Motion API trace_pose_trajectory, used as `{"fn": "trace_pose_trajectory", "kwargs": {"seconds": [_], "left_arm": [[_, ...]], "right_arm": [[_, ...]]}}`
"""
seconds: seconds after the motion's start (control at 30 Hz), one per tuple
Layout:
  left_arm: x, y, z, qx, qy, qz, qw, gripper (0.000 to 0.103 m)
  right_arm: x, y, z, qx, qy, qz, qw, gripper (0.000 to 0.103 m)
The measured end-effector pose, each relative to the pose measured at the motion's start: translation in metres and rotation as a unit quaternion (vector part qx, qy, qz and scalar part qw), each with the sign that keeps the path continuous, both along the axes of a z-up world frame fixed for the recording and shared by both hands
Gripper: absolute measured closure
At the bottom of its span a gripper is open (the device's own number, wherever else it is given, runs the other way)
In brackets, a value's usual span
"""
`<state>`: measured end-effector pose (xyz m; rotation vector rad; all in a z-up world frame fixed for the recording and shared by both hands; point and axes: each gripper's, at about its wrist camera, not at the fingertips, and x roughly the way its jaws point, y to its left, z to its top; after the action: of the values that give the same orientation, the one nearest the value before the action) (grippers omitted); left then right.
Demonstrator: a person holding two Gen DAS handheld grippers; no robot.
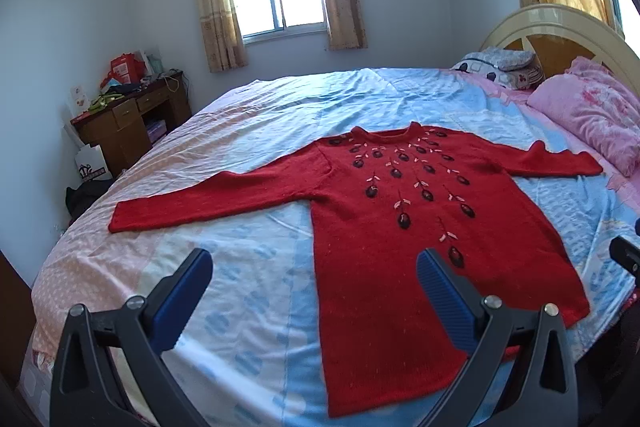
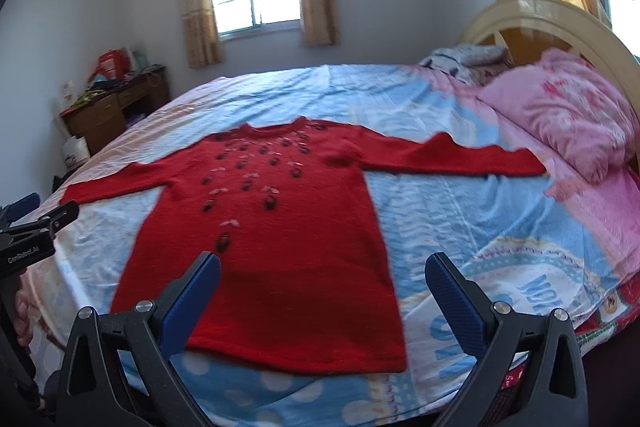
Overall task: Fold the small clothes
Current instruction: 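Move the right gripper to the sweater's sleeve cuff and grasp it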
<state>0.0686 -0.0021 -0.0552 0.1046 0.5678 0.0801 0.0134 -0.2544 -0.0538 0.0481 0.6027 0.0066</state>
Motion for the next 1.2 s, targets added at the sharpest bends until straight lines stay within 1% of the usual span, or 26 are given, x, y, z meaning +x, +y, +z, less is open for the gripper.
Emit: {"fn": "trace_pose_trajectory", "kwargs": {"seconds": [0.17,0.27,0.37,0.43,0.57,0.67,0.83,0.97,1.07,1.2], "left_arm": [[0.027,-0.008,-0.011,0.016,-0.003,0.005,0.9999,0.000],[0.046,-0.008,-0.016,0.014,0.003,0.009,0.9999,0.000],[0.064,-0.009,-0.022,0.011,0.010,0.012,0.9998,0.000],[0.077,-0.010,-0.026,0.017,0.015,0.013,0.9997,0.000],[0.100,-0.012,-0.031,0.028,0.023,0.016,0.9992,0.000],[0.117,-0.013,-0.036,0.027,0.031,0.018,0.9990,0.000],[0.141,-0.013,-0.045,0.035,0.030,0.027,0.9986,0.000],[0.161,-0.013,-0.054,0.052,0.026,0.042,0.9974,0.000],[0.174,-0.009,-0.059,0.047,0.037,0.048,0.9970,0.000],[0.185,-0.006,-0.061,0.055,0.038,0.059,0.9960,0.000]], "right_arm": [[0.020,-0.030,-0.015,0.010,0.024,-0.040,0.999,0.001],[0.032,-0.053,-0.024,0.012,0.037,-0.071,0.997,0.001],[0.046,-0.071,-0.031,-0.001,0.048,-0.097,0.994,0.001],[0.057,-0.082,-0.035,-0.012,0.057,-0.111,0.992,0.002],[0.077,-0.100,-0.040,-0.024,0.073,-0.128,0.989,0.003],[0.092,-0.112,-0.043,-0.039,0.083,-0.140,0.986,0.003],[0.118,-0.129,-0.048,-0.055,0.093,-0.151,0.983,0.003],[0.137,-0.143,-0.051,-0.052,0.096,-0.161,0.981,0.003],[0.152,-0.154,-0.052,-0.054,0.097,-0.168,0.979,0.006],[0.168,-0.171,-0.054,-0.050,0.101,-0.179,0.977,0.009]]}}
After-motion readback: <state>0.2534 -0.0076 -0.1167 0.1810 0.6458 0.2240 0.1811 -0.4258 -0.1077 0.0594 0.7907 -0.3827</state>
